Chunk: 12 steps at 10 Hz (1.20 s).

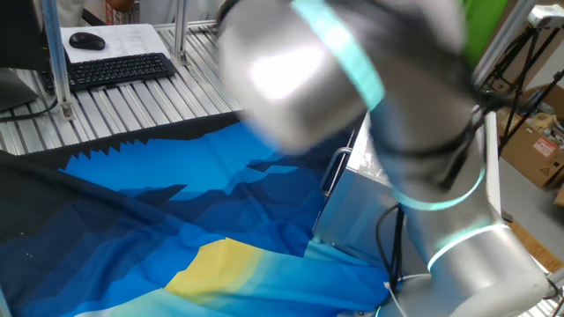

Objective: Open the microwave door

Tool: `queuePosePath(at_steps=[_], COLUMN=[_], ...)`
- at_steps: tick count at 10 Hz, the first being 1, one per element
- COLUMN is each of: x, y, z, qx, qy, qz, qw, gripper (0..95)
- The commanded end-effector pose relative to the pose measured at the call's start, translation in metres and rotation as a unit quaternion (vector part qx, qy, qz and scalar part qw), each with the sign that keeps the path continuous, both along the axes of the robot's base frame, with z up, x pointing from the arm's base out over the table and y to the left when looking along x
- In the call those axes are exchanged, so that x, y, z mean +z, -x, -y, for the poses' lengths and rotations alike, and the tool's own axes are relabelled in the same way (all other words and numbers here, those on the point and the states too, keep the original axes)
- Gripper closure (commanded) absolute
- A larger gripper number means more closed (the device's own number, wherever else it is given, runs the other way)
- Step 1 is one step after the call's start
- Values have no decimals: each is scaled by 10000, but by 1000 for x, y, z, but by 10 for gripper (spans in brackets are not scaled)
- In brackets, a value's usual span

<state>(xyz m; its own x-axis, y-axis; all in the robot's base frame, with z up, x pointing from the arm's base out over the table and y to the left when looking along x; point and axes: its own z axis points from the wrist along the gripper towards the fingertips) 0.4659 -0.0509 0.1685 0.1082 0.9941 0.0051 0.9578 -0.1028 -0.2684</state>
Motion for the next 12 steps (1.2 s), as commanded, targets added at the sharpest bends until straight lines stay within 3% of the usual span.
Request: queuePosePath(at_steps=[1,2,3,4,5,6,7,10,12], x=[15,14,15,15,15,17,20,21,21], y=[3,5,6,9,11,13,15,18,20], z=[1,-3,-4,-8,-11,-15,-17,-20,-23], qx=[1240,1170,1184,1244,1764,2366,2508,2500,2537], qy=[-1918,-1461,-1326,-1059,-907,-702,-627,-601,-324], qz=[457,506,496,544,520,453,479,506,494], qw=[9725,9810,9828,9851,9788,9680,9648,9651,9655], gripper=[760,570,380,380,380,380,380,380,380])
